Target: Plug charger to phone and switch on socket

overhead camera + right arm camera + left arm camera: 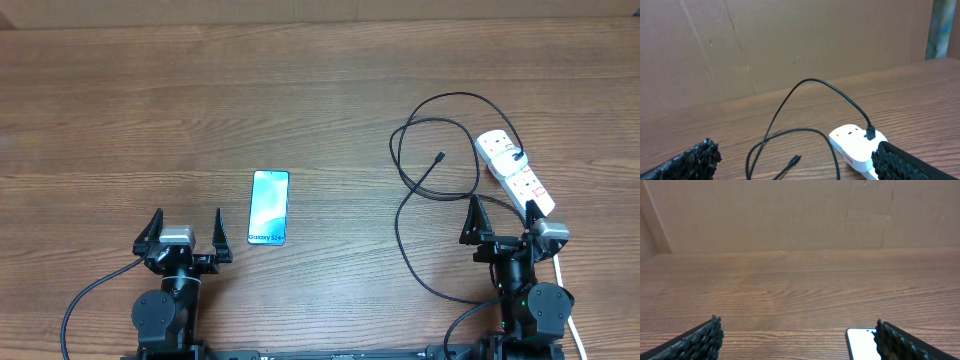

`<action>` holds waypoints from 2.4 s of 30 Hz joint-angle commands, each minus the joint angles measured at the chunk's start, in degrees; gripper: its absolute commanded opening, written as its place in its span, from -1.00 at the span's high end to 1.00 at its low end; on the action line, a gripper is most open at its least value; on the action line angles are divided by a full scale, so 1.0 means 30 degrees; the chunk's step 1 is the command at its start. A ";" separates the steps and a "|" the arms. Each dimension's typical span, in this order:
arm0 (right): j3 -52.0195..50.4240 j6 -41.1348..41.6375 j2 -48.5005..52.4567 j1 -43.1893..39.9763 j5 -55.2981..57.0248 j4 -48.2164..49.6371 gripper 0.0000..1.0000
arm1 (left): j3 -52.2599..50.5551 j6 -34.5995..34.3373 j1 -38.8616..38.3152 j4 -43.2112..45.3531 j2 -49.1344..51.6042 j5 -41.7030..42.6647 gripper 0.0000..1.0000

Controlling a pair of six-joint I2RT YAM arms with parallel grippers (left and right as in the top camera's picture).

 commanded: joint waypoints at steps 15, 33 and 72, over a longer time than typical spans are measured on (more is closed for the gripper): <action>-0.0204 -0.0080 -0.0168 0.0109 -0.0044 0.0087 -1.00 | -0.0080 0.0372 -0.0015 -0.0007 -0.0219 0.0197 -0.99; -0.0204 -0.0080 -0.0168 0.0109 -0.0044 0.0087 -1.00 | -0.0080 0.0379 -0.0015 -0.0015 -0.0219 -0.0066 -0.99; -0.0204 -0.0080 -0.0168 0.0109 -0.0044 0.0087 -1.00 | 2.6024 -0.6674 -0.8021 -1.9730 3.2574 -0.0954 -0.99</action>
